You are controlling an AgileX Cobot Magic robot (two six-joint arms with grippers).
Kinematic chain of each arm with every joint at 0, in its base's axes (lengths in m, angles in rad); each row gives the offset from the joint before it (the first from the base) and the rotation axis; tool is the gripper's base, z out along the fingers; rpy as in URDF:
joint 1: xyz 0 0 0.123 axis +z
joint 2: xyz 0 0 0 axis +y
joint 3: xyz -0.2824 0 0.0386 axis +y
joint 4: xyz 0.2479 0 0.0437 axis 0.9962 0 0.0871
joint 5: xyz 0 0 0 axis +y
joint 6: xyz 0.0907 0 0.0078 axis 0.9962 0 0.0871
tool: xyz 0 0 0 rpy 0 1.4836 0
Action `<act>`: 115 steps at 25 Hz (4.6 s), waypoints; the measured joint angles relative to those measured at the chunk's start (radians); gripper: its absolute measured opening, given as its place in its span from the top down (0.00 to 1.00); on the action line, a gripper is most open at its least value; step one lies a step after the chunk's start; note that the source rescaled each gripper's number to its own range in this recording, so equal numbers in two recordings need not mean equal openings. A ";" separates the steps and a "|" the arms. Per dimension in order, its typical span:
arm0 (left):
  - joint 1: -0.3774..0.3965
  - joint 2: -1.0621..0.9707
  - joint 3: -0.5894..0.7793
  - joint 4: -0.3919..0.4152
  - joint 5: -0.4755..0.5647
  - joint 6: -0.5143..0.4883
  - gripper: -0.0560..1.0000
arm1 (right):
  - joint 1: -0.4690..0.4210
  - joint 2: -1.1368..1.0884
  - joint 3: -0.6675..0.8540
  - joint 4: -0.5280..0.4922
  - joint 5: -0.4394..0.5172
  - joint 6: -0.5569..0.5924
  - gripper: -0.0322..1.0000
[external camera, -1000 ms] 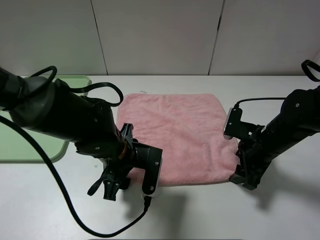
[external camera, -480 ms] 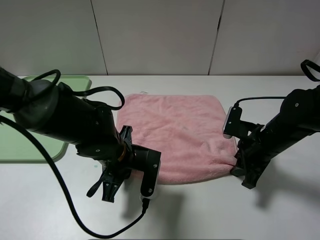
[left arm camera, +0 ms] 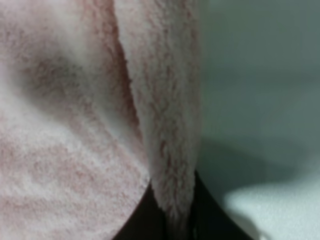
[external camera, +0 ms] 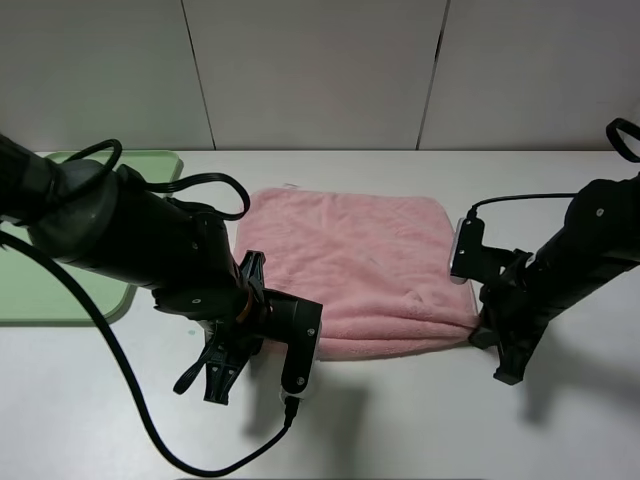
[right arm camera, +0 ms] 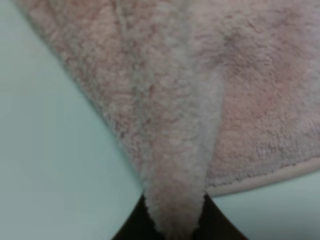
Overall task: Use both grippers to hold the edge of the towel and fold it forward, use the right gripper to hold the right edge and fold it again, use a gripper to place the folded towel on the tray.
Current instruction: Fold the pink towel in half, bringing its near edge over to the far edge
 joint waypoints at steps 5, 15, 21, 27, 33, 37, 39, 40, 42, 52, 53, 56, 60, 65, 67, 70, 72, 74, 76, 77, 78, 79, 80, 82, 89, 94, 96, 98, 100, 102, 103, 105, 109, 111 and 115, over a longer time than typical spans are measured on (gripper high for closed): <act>0.000 0.000 0.000 0.007 0.010 0.000 0.94 | 0.000 -0.058 0.003 -0.007 0.041 0.000 0.97; -0.002 -0.082 -0.004 -0.003 0.107 -0.004 0.94 | 0.008 -0.205 0.005 -0.015 0.108 0.038 0.97; -0.002 -0.225 -0.004 -0.021 0.195 -0.007 0.94 | 0.008 -0.309 0.005 -0.023 0.162 0.099 0.97; -0.011 -0.334 -0.004 -0.049 0.259 -0.015 0.94 | 0.008 -0.417 0.005 -0.057 0.247 0.200 0.97; -0.051 -0.422 -0.005 -0.060 0.318 -0.037 0.94 | 0.011 -0.545 0.005 -0.077 0.336 0.274 0.97; -0.132 -0.442 -0.006 -0.057 0.370 -0.063 0.94 | 0.011 -0.628 0.006 -0.101 0.412 0.299 0.97; -0.153 -0.442 -0.010 -0.057 0.382 -0.099 0.94 | 0.011 -0.664 0.006 -0.106 0.444 0.312 0.97; -0.156 -0.442 -0.013 -0.057 0.388 -0.121 0.95 | 0.011 -0.681 0.006 -0.107 0.455 0.319 0.97; -0.160 -0.442 -0.020 -0.056 0.401 -0.154 0.95 | 0.011 -0.714 0.006 -0.105 0.471 0.332 0.97; -0.161 -0.453 -0.024 -0.058 0.428 -0.176 0.95 | 0.011 -0.758 0.006 -0.090 0.504 0.379 0.97; -0.161 -0.453 -0.024 -0.058 0.428 -0.176 0.95 | 0.011 -0.758 0.006 -0.090 0.502 0.392 0.97; -0.157 -0.453 -0.035 -0.052 0.431 -0.195 0.95 | 0.011 -0.755 0.006 -0.098 0.473 0.452 0.97; -0.104 -0.453 -0.073 -0.050 0.431 -0.214 0.95 | 0.011 -0.696 0.006 -0.106 0.453 0.476 0.97; -0.036 -0.436 -0.102 -0.067 0.424 -0.184 0.95 | 0.011 -0.593 0.004 -0.097 0.376 0.477 0.97; -0.010 -0.405 -0.103 -0.073 0.410 -0.177 0.95 | 0.012 -0.549 0.003 -0.096 0.345 0.477 0.97; 0.027 -0.349 -0.109 -0.081 0.378 -0.172 0.95 | 0.019 -0.491 -0.002 -0.096 0.312 0.477 0.97; 0.051 -0.315 -0.126 -0.082 0.366 -0.167 0.95 | 0.020 -0.457 -0.015 -0.097 0.293 0.477 0.97; 0.074 -0.280 -0.149 -0.082 0.366 -0.151 0.95 | 0.020 -0.423 -0.038 -0.099 0.283 0.477 0.97; 0.090 -0.257 -0.169 -0.082 0.366 -0.131 0.95 | 0.020 -0.393 -0.061 -0.104 0.278 0.477 0.97; 0.098 -0.245 -0.179 -0.082 0.367 -0.126 0.95 | 0.020 -0.377 -0.074 -0.106 0.277 0.477 0.97; 0.106 -0.233 -0.189 -0.082 0.368 -0.118 0.95 | 0.020 -0.361 -0.085 -0.109 0.276 0.478 0.97; 0.113 -0.221 -0.199 -0.082 0.367 -0.113 0.95 | 0.020 -0.348 -0.094 -0.111 0.276 0.479 0.97; 0.120 -0.209 -0.209 -0.082 0.367 -0.110 0.95 | 0.020 -0.333 -0.104 -0.113 0.273 0.480 0.97; 0.132 -0.188 -0.225 -0.081 0.366 -0.100 0.95 | 0.020 -0.305 -0.118 -0.118 0.267 0.480 0.97; 0.173 -0.119 -0.275 -0.081 0.347 -0.078 0.95 | 0.020 -0.221 -0.139 -0.130 0.208 0.480 0.97; 0.186 -0.075 -0.307 -0.079 0.340 -0.069 0.95 | 0.020 -0.195 -0.139 -0.152 0.163 0.480 0.97; 0.186 -0.066 -0.307 -0.076 0.329 -0.067 0.95 | 0.020 -0.188 -0.139 -0.164 0.144 0.480 0.97; 0.187 -0.063 -0.307 -0.073 0.319 -0.067 0.95 | 0.020 -0.186 -0.139 -0.175 0.136 0.480 0.97; 0.188 -0.062 -0.307 -0.071 0.311 -0.066 0.95 | 0.020 -0.186 -0.139 -0.189 0.133 0.480 0.97; 0.188 -0.061 -0.307 -0.071 0.305 -0.066 0.95 | 0.020 -0.185 -0.139 -0.202 0.130 0.480 0.97; 0.188 -0.061 -0.307 -0.069 0.302 -0.066 0.95 | 0.020 -0.185 -0.139 -0.209 0.128 0.480 0.97; 0.188 -0.060 -0.307 -0.068 0.297 -0.067 0.95 | 0.020 -0.185 -0.139 -0.217 0.126 0.480 0.97; 0.188 -0.060 -0.308 -0.065 0.294 -0.067 0.95 | 0.020 -0.185 -0.139 -0.224 0.120 0.480 0.97; 0.188 -0.060 -0.309 -0.066 0.294 -0.067 0.94 | 0.020 -0.185 -0.139 -0.225 0.120 0.480 0.97; 0.188 -0.060 -0.309 -0.063 0.295 -0.067 0.88 | 0.020 -0.185 -0.139 -0.232 0.115 0.480 0.94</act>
